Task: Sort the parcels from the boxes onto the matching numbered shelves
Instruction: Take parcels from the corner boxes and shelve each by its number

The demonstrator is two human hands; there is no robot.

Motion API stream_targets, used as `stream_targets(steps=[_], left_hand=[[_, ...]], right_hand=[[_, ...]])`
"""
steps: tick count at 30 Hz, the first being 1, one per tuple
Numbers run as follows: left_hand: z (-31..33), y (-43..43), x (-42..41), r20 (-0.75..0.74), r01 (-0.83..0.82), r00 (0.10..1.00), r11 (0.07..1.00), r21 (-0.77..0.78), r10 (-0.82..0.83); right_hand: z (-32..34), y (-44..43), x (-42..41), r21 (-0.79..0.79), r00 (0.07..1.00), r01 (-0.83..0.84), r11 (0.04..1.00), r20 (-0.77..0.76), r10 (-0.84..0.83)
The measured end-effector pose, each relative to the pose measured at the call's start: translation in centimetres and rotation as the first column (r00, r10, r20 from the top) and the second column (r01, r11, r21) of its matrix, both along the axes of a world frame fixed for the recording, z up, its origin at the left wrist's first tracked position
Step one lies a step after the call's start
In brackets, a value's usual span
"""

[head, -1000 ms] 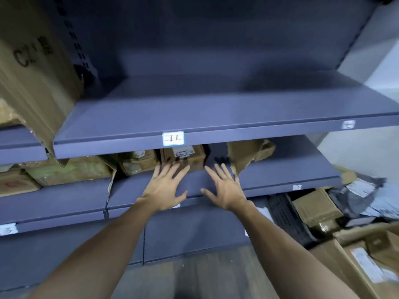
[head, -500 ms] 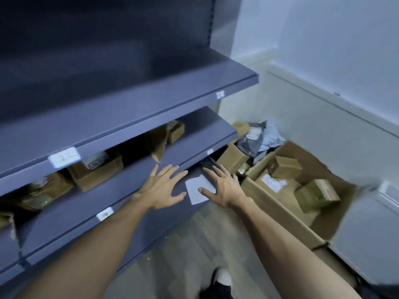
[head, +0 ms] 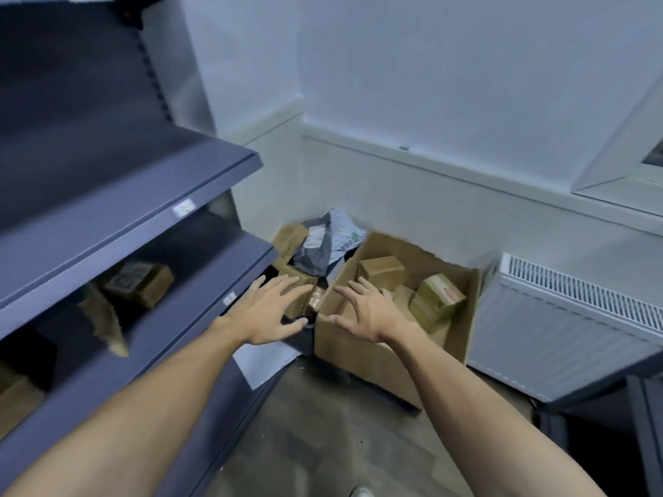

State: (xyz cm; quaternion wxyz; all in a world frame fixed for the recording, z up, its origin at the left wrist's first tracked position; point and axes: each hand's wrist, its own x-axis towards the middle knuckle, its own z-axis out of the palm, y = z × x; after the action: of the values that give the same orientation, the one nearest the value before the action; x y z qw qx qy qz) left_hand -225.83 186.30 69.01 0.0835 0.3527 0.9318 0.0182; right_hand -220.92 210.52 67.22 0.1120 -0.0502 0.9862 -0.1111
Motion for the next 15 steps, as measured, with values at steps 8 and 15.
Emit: stream_targets(steps=[8,15], left_hand=[[-1.1,10.8,-4.2,-0.008,0.156,0.988,0.988,0.001,-0.156],[-2.5,17.0,-8.1,0.03,0.238,0.971,0.971,0.011,-0.238]], right_hand=[[-0.7,10.8,-1.4,0.041,0.997,0.056,0.998,0.058,-0.059],[-2.6,16.4,-3.6,0.008,0.985,0.15,0.989,0.088,-0.15]])
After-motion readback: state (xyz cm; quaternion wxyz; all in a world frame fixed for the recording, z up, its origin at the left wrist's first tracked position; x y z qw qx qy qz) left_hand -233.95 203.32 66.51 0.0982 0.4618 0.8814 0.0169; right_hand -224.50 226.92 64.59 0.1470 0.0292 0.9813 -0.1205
